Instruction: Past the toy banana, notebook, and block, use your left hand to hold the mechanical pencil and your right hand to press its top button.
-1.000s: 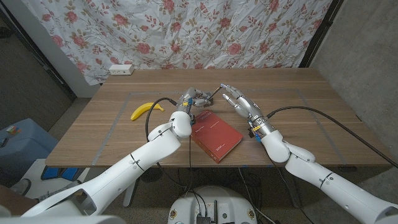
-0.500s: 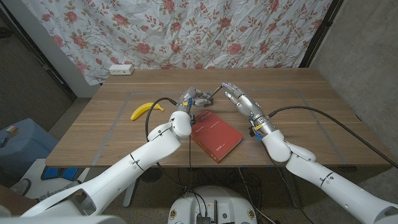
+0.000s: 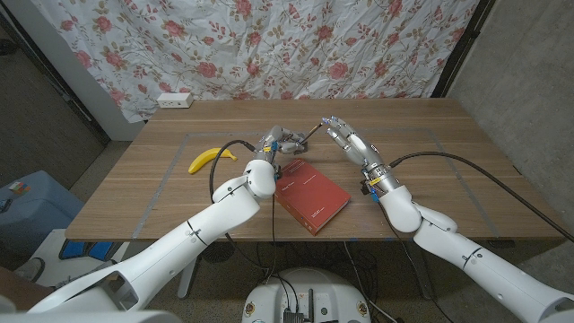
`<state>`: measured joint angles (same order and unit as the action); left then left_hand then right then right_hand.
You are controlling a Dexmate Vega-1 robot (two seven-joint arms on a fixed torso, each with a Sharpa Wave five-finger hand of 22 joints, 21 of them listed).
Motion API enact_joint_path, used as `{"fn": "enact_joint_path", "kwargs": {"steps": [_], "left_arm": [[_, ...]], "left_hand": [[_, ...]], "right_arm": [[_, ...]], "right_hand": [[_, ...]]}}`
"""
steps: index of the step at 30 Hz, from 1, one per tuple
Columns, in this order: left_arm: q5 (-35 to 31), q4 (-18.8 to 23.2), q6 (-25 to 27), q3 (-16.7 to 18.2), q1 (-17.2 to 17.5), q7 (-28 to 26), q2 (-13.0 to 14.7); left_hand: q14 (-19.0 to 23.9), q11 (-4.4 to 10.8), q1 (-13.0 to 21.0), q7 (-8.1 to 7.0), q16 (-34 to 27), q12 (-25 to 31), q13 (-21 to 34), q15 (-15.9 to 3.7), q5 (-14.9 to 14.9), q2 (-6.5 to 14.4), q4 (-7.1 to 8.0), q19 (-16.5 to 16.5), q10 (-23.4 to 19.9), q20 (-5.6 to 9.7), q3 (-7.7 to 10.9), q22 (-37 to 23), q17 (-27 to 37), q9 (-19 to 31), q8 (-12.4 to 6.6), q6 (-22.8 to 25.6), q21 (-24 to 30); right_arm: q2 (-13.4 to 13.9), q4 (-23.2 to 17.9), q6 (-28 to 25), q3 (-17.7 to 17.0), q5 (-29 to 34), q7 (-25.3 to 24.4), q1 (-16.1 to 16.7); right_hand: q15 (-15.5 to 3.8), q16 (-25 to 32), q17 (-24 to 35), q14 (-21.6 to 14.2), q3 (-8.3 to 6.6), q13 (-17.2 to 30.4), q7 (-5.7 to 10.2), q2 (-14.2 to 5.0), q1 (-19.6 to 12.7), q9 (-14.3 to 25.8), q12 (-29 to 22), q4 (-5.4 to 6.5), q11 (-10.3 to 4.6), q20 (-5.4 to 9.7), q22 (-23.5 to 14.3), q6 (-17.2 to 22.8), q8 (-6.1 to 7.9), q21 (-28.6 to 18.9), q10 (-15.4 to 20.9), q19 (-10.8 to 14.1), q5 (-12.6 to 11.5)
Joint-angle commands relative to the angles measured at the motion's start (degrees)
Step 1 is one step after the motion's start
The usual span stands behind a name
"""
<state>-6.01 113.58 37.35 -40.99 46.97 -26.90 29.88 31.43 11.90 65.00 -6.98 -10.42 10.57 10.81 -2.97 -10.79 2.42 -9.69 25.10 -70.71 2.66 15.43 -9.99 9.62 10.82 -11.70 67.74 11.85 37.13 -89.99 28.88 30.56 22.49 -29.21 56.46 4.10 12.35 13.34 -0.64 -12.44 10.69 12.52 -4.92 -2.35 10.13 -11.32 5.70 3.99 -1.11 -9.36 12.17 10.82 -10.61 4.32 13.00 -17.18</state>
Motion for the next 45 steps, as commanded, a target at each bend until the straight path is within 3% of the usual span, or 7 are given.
{"fn": "enact_joint_path", "kwargs": {"steps": [1,11,33,45], "left_arm": [[-0.14,0.63,1.21,0.07,0.21,-0.18,0.14],[-0.72,2.34,2.86,0.11,0.13,0.39,1.32],[-3.25,9.41,9.69,-0.57,-0.49,5.42,8.34],[-6.41,12.33,11.37,-2.59,-2.83,11.65,14.88]], "left_hand": [[0.6,0.99,0.14,0.36,0.17,0.37,0.05,-9.58,-0.42,0.48,0.12,-0.4,-1.43,2.77,-0.01,-0.26,0.06,0.22,-0.44,-0.06,-0.05],[0.6,0.99,0.14,0.3,0.17,0.37,0.06,-9.56,-0.41,0.49,0.13,-0.44,-1.42,2.75,-0.05,-0.26,0.06,0.22,-0.44,-0.07,-0.06],[0.44,1.0,0.11,0.37,0.23,0.41,0.08,-9.52,-0.41,0.5,0.16,-0.67,-1.48,2.92,-0.15,-0.25,0.04,0.23,-0.48,0.03,-0.14],[0.4,1.0,0.11,0.24,0.24,0.44,0.08,-9.53,-0.41,0.5,0.16,-0.68,-1.52,2.99,-0.19,-0.25,0.03,0.23,-0.53,0.16,-0.14]], "right_arm": [[-0.66,0.75,2.12,-1.18,-1.33,-0.55,0.33],[-1.03,1.14,3.51,-2.47,-4.11,0.69,0.78],[-1.64,-0.49,2.78,-5.97,-15.32,7.76,2.94],[-3.3,-0.64,1.07,-7.21,-19.57,8.36,4.11]], "right_hand": [[0.37,0.22,-0.08,-0.28,-0.33,0.04,0.1,-1.17,-0.33,-0.03,-0.36,0.1,0.04,-0.31,-0.14,-0.31,-0.14,-0.19,0.77,0.58,-0.4],[0.48,0.21,-0.12,-0.38,-0.41,0.04,0.11,-1.08,-0.44,-0.03,-0.51,0.05,0.19,-0.32,-0.13,-0.38,-0.18,-0.2,1.38,0.71,-0.44],[0.16,0.38,-0.27,-1.28,-0.39,0.01,0.1,-0.37,-0.63,-0.06,-1.1,-0.18,-0.12,-0.2,-0.12,-1.77,-0.57,-0.32,4.28,1.56,-0.44],[-0.07,0.57,-0.33,-2.08,-0.38,0.0,-0.01,-0.19,-0.59,-0.06,-1.24,-0.18,-0.04,0.09,-0.12,-1.48,-0.28,-0.47,5.62,2.43,-0.43]]}}
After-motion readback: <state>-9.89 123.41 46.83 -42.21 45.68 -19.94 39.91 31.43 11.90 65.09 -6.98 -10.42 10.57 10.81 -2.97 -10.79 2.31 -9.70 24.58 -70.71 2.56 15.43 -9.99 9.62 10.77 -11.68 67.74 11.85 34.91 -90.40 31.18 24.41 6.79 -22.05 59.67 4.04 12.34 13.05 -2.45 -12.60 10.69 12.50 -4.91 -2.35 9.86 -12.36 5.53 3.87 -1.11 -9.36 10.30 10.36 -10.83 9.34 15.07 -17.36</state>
